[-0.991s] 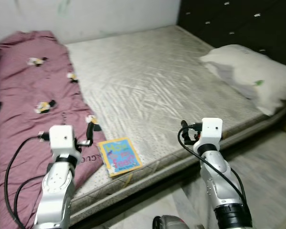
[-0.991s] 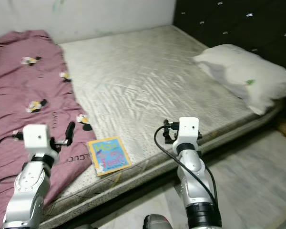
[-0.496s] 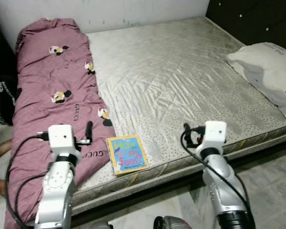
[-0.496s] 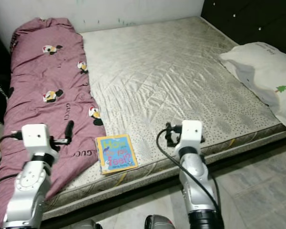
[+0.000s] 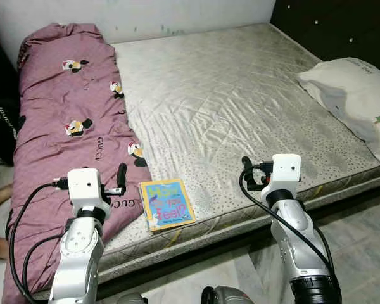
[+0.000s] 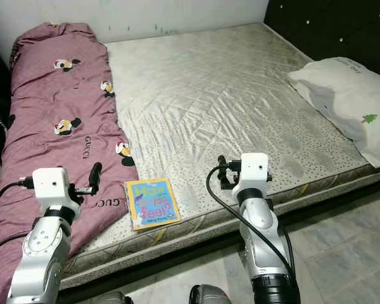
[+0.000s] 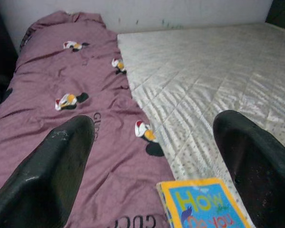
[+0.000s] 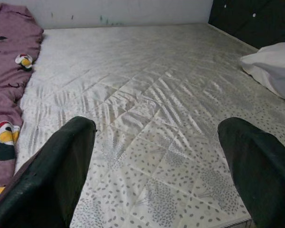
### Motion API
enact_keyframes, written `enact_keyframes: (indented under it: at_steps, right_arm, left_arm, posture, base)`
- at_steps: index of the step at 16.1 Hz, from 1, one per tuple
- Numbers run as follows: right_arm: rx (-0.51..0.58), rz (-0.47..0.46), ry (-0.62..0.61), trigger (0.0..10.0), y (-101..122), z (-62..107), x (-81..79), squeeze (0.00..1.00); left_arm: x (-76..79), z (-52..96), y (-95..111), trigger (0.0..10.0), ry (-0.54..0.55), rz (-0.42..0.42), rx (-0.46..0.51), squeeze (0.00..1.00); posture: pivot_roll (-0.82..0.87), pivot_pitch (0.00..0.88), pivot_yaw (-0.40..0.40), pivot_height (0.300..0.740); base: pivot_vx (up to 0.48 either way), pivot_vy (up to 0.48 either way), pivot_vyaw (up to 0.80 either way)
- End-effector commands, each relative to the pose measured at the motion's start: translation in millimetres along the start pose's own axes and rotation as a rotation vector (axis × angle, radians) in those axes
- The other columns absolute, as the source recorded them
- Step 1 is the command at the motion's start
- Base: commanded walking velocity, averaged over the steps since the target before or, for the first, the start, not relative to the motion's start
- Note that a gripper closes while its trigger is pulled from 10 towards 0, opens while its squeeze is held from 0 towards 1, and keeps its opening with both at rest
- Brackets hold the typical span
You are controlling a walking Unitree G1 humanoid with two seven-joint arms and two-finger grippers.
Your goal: Clean up the room
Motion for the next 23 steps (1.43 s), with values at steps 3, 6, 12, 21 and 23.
enact_keyframes:
  at_steps: [3,6,12,21,23]
  right_arm:
    - [-0.012,0.015,0.018,10.0,-4.4,5.3,1.0,0.0]
    - [-0.015,0.029,0.026,10.0,-4.2,3.2,-3.0,0.0]
    - [-0.007,0.039,0.03,10.0,-1.9,0.6,-2.6,0.0]
    - [0.01,0.042,0.056,10.0,1.7,-4.3,-7.4,0.0]
    - [0.012,0.046,0.059,10.0,2.8,-7.1,-7.6,0.0]
  left_arm:
    - [3.5,2.4,-0.1,10.0,-0.015,-0.025,0.003,0.0]
    - [3.1,2.0,0.5,10.0,-0.005,-0.021,0.005,0.0]
    - [4.1,-1.6,0.5,10.0,-0.004,-0.048,-0.001,0.0]
    - [0.6,-4.9,-1.3,10.0,0.064,0.072,-0.043,0.0]
    - [1.0,-6.6,2.3,10.0,0.056,0.066,-0.026,0.0]
  posture:
    - [-0.03,0.062,-0.025,0.74]
    - [-0.03,0.066,-0.026,0.74]
    - [-0.03,0.066,-0.029,0.687]
    - [-0.02,0.059,-0.036,0.636]
    - [-0.02,0.059,-0.035,0.636]
  base:
    - [0.0,0.0,0.0]
    - [0.0,0.0,0.0]
    - [0.0,0.0,0.0]
    - [0.0,0.0,0.0]
    - [0.0,0.0,0.0]
Point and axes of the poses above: a point about 5 cm out from each wrist's last joint towards the gripper, its own z axis pointing back from the gripper into the wrist, its own y axis along the axis of the wrist's last joint, x = y × z, the point moved 1 cm from there along -z, pointing out of the wrist towards the gripper, and after that the axes turned 3 degrees about z, right-handed, at the moved point
